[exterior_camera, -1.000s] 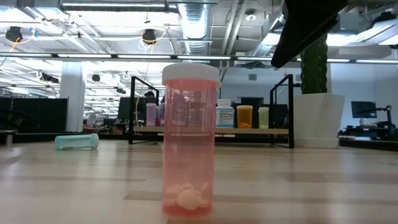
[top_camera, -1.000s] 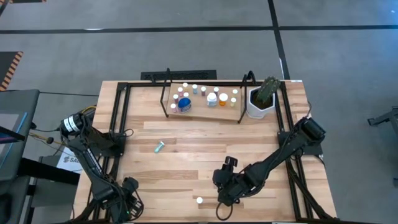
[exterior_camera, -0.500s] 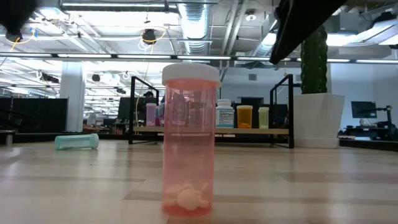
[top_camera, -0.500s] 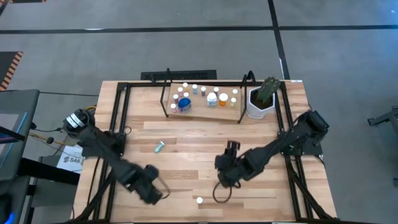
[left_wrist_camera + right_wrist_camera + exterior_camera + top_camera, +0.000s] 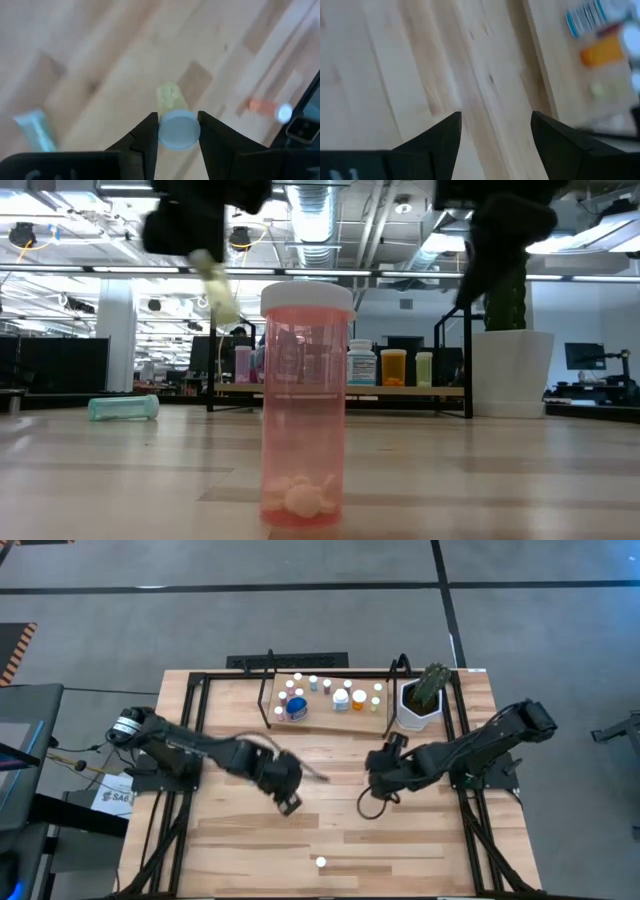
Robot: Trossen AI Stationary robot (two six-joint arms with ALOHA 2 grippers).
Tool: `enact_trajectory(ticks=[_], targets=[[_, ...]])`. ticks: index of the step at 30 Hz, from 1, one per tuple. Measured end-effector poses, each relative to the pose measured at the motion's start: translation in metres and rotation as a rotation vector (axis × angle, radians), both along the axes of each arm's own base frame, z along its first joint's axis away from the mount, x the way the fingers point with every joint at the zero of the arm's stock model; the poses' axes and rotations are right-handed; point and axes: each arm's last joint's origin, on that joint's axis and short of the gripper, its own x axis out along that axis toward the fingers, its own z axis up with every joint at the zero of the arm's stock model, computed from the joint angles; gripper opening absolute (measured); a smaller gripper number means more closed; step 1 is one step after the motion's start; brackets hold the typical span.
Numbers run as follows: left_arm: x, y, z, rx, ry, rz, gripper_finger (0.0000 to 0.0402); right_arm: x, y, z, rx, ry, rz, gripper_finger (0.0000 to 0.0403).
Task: Pick and place medicine bottles onto shelf by color
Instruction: Put the yellow pill bottle on the shelf
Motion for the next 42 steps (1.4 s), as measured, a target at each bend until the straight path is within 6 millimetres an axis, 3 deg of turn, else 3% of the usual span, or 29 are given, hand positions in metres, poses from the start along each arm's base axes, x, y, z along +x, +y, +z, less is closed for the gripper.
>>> enact_trajectory(ticks=[7, 14, 19, 29, 42], targets=[[0.015, 0.056, 0.022, 0.071, -0.076, -0.009, 0.0103, -0.029, -0.005, -0.001, 0.097, -0.156, -0.064, 0.026], [0.018, 0.099, 0.023, 0.121, -0.076, 0.011, 0.0103, -0.028, 0.0, 0.001, 0.142, -0.24, -0.046, 0.026], [0.017, 0.115, 0.022, 0.139, -0.065, 0.022, 0.0103, -0.024, 0.002, -0.001, 0.15, -0.258, -0.046, 0.026], [0.038, 0.116, -0.028, 0.104, 0.118, -0.085, 0.0103, -0.015, 0.004, -0.002, 0.172, -0.316, -0.048, 0.026], [0.053, 0.14, -0.075, 0.091, 0.241, -0.095, 0.0103, -0.01, -0.008, 0.0, 0.131, -0.313, -0.04, 0.026]])
